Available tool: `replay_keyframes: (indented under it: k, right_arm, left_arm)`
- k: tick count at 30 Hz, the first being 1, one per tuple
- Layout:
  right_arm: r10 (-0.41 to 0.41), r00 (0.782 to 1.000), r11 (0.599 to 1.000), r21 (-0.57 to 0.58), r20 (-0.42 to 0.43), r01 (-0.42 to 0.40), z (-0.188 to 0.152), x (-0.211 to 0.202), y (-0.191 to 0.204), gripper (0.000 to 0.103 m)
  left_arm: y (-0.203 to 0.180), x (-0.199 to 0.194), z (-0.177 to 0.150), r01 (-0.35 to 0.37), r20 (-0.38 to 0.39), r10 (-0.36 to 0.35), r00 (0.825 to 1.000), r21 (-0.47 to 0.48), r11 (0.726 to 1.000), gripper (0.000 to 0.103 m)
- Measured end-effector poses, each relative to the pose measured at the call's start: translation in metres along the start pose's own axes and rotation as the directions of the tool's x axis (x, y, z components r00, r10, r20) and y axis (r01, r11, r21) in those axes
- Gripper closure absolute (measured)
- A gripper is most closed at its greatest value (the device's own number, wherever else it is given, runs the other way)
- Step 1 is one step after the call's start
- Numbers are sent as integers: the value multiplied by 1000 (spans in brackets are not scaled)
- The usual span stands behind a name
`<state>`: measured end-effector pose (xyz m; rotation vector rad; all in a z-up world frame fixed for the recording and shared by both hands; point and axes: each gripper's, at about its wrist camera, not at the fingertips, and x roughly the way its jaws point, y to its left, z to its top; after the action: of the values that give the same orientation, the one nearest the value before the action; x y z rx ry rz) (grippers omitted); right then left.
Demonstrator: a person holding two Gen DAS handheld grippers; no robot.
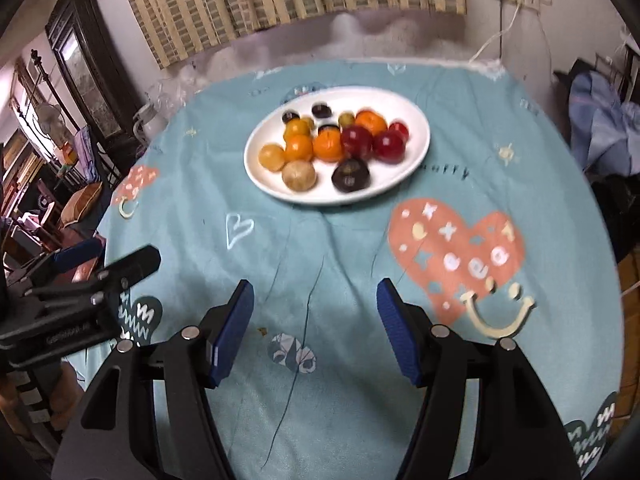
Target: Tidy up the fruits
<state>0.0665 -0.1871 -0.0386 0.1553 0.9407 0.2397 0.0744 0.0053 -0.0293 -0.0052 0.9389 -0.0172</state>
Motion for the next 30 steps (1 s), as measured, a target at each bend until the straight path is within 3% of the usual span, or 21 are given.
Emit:
replay_keyframes:
  k: [4,10,20,30]
  right_arm:
    - [-6,999,1000,-13,32,6,0,-13,4,33]
    - [-25,996,999,-38,81,28,3,-29,11,11]
    - [-19,996,998,-50,88,23,2,-36,16,10]
    - [-10,996,998,-56,85,15,1,-36,20,10]
  left_arm:
    - [3,-11,3,19,9,-19,1000,-17,1000,2]
    - [5,-19,5,11,19,-11,1000,-29,1000,2]
    - [3,-26,6,43,21,-43,999,-23,999,2]
    - [-2,-30,5,23,21,-23,1000,-6,1000,2]
